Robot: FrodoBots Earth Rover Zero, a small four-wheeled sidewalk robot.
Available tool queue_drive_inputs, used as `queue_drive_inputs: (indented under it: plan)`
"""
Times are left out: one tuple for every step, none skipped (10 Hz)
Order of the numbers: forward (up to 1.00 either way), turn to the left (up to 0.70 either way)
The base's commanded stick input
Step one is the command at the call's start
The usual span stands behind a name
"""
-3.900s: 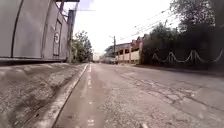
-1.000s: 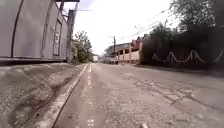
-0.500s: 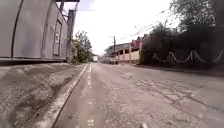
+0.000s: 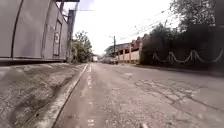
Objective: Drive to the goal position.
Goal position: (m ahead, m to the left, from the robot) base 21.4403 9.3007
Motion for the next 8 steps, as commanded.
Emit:
queue_drive_inputs:
  plan:
    - [0.06, 0.00]
    - [0.06, 0.00]
    - [0.05, 0.00]
    - [0.05, 0.00]
    - [0.06, 0.00]
    - [0.06, 0.00]
    - [0.06, 0.00]
    - [0.06, 0.00]
